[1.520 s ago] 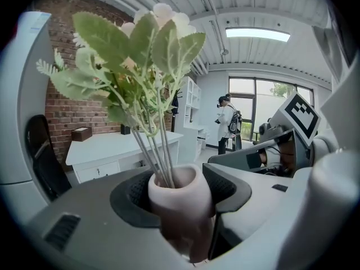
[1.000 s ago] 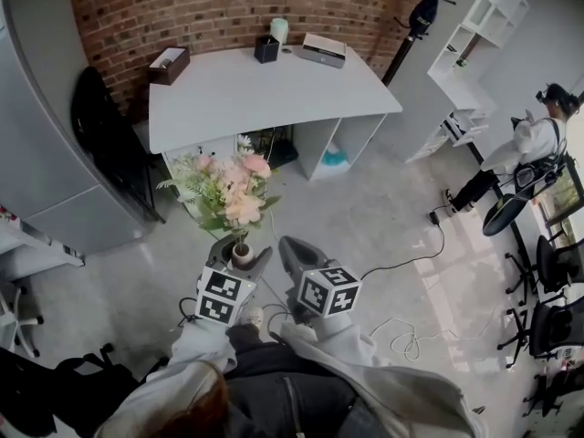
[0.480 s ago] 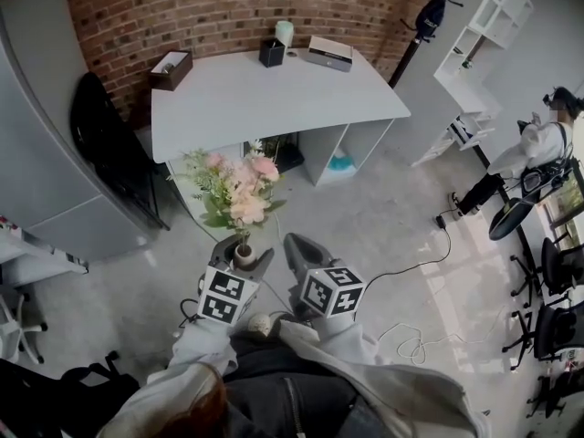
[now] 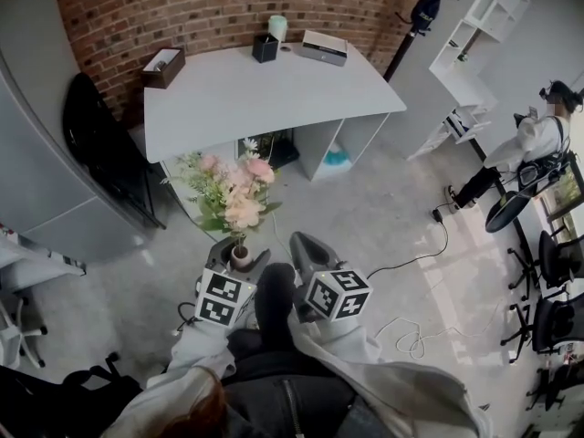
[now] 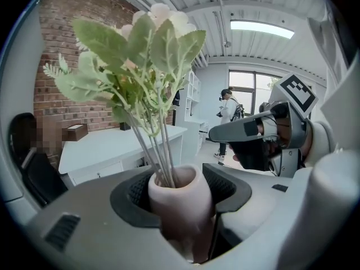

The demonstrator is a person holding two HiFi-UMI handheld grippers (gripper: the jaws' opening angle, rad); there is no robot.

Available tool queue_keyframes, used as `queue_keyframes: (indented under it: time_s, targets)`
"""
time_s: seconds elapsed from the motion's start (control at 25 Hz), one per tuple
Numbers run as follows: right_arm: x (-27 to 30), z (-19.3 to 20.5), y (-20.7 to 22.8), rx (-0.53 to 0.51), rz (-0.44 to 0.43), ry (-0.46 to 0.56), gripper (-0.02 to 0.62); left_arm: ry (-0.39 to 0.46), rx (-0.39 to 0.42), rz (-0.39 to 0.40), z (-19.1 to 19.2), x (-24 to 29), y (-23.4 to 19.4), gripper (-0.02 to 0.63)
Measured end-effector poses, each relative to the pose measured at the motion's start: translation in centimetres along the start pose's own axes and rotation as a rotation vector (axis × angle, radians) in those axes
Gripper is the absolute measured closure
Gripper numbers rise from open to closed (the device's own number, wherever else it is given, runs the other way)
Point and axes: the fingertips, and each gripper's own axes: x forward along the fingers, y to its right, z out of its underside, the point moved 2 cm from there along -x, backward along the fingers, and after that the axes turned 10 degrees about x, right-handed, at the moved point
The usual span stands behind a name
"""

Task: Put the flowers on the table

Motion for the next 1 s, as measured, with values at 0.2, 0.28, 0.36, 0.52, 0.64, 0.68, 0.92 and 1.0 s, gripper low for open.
queue_keyframes:
  time_s: [0.2, 0.28, 0.36, 0.52, 0.64, 0.68, 0.92, 1.0]
  targets:
    - [1.6, -0.3, 0.9, 0.034, 0.0, -0.021, 0.597, -0.005, 0.004, 0.008, 0.2, 1.3, -0.8, 0.37]
    - [2.6, -0.5, 0.8, 0.03, -0.007, -0.031, 0.597, -0.005, 0.002, 0.004, 0.0, 2.0, -1.5, 0.37]
    - [3.4, -1.1, 1.1, 0.025, -0.008, -0.028, 0.597, -0.009, -0.004, 0.006, -0.4, 2.7, -2.1, 0.37]
    - [4.7, -2.4, 2.4, 0.019, -0.003, -0.022, 0.597, -0.006, 0.004, 0.024, -1.1, 4.8, -2.7, 0.37]
    - [6.1, -3.3, 3.6, 0.029, -0.004, -0.022, 0.597, -0.008, 0.018, 0.032, -1.8, 6.5, -3.7, 0.37]
    - [6.5, -3.7, 4.0, 0.032, -0.004, -0.021, 0.597, -0.012, 0.02, 0.032, -2.0, 7.0, -4.0, 0.37]
    - [9.7, -6.6, 6.6, 0.043, -0.01, -0.024, 0.597, -0.019, 0.013, 0.011, -3.8, 10.7, -6.7, 0.37]
    - [10.9, -7.4, 7.3, 0.046, -0.019, -0.035, 0.597, -0.022, 0.008, 0.007, -4.3, 12.0, -7.7, 0.37]
